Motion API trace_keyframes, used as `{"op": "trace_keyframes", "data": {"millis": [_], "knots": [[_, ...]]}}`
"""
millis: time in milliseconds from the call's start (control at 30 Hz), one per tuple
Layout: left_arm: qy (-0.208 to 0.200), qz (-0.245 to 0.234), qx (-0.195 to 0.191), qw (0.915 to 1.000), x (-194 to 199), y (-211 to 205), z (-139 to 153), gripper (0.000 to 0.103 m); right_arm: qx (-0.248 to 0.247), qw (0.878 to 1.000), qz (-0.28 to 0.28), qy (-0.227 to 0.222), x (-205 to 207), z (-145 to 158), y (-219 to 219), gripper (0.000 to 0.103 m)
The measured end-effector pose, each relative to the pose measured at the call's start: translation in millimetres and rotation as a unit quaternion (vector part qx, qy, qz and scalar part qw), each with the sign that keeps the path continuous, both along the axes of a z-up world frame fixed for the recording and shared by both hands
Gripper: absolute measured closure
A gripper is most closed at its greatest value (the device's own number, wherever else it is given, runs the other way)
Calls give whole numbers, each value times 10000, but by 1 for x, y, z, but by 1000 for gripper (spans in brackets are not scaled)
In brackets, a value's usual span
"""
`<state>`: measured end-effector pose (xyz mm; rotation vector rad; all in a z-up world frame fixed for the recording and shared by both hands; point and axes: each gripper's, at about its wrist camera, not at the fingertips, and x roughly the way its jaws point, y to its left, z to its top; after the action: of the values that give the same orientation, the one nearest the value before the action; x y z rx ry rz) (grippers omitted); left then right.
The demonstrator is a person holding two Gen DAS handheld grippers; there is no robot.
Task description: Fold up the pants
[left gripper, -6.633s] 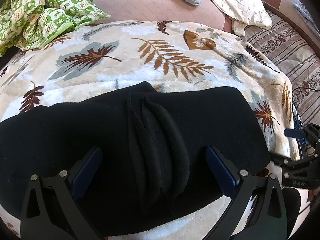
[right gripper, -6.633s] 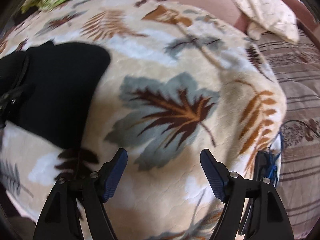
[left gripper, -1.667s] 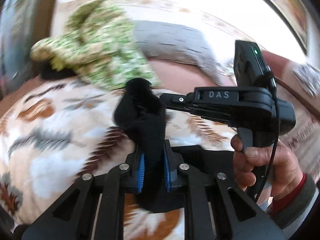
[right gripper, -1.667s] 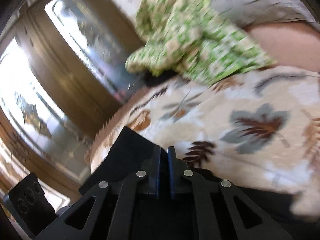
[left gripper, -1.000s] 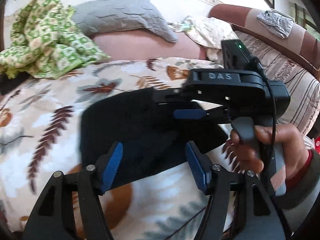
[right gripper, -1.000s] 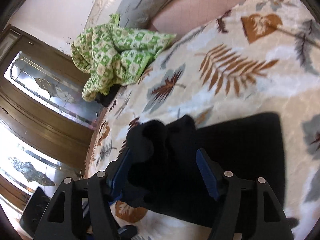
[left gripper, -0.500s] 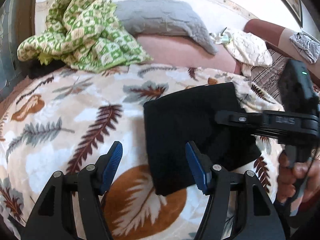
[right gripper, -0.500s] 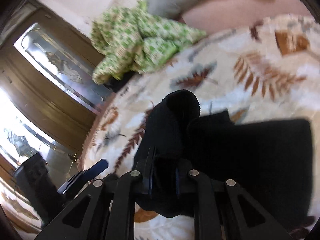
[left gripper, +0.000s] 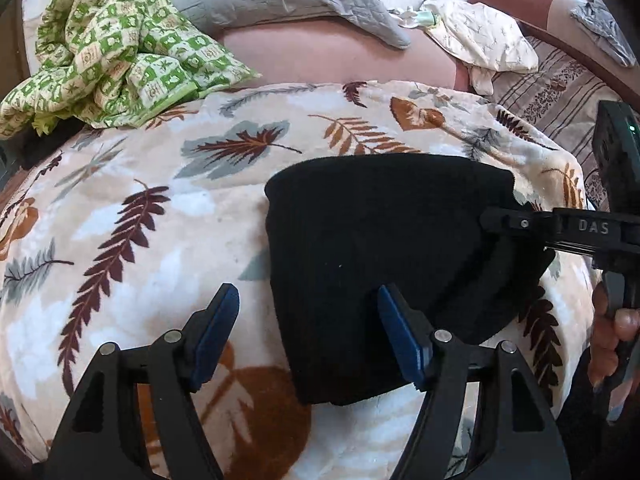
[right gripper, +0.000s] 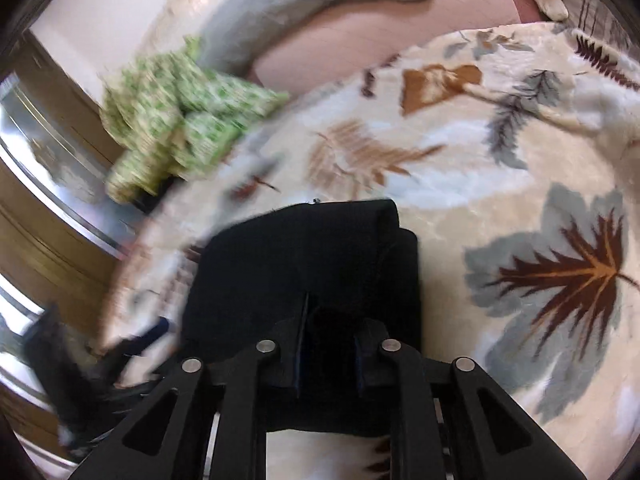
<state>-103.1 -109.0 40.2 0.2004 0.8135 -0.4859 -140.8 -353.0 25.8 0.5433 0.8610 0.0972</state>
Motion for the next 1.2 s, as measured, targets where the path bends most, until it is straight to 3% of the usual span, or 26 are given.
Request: {"op": "trace_keyframes", "data": {"millis": [133,333,433,567,633,767,967,1200], "knots": [[-212,2,68,9998,0,6,17,32,-535,9983,-214,-21,-10,18,-3,71],[-181,160,-5,9997,23,-1,24,31,-631,9963,-13,-592,-9,55,9,71],[1,208,171,9996,36,-10,13,31,-783,9950,319,-527,12,51,28,72],[180,226,157,9995,46,-17,2,31,-935,9949,324,-175,35,28,35,72],[183,252,161,9994,47,-19,0,27,-852,9960,273,31,43,13,30,74],[200,279,135,9993,50,-23,-4,26,-589,9981,164,1,48,-1,20,75],[232,312,130,9992,50,-21,-1,25,-710,9972,251,47,43,12,25,73],[84,370,167,9991,31,-10,11,25,-1231,9907,587,-18,2,29,52,67]]}}
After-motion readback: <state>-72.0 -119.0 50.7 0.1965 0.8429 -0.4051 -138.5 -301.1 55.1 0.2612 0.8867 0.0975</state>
